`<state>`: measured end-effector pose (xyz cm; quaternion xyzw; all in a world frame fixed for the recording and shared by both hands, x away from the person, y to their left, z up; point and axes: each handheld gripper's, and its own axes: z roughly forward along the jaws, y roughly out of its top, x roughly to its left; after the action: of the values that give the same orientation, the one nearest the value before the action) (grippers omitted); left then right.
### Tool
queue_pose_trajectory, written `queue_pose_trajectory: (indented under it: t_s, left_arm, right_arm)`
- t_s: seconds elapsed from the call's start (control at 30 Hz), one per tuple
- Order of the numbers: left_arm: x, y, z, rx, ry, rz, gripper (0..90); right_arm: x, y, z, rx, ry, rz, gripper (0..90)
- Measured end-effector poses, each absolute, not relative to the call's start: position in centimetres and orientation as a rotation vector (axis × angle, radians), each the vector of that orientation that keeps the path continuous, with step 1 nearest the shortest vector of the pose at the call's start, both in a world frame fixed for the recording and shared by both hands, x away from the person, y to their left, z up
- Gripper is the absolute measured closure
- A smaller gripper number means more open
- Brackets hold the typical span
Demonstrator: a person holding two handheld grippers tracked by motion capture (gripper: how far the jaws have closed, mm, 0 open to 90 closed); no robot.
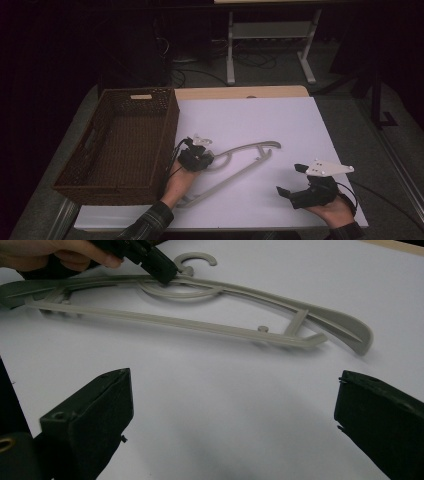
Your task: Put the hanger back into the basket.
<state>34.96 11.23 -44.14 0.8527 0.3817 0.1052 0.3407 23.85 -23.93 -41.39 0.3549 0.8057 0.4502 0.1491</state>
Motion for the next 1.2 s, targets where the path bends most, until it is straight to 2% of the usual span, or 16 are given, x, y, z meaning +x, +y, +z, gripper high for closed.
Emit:
queue_pose_trajectory:
  t_s: [0.57,0.7,1.0,1.2]
  left_arm:
    - [37.2,5.1,-44.3,2.248,0.871,0.200,82.1]
    - [37.3,4.9,-44.4,2.237,0.852,0.170,79.2]
    - [34.5,9.0,-42.1,2.189,0.799,0.174,69.5]
    - [32.7,11.5,-42.8,2.205,0.812,0.154,65.4]
  right_arm:
    - [24.0,-24.0,-41.4,1.021,2.316,1.307,1.8]
    - [24.0,-24.1,-41.3,1.024,2.315,1.311,1.8]
    - [24.0,-24.1,-41.4,1.026,2.313,1.310,1.8]
    - [24.0,-23.9,-41.4,1.025,2.313,1.302,1.8]
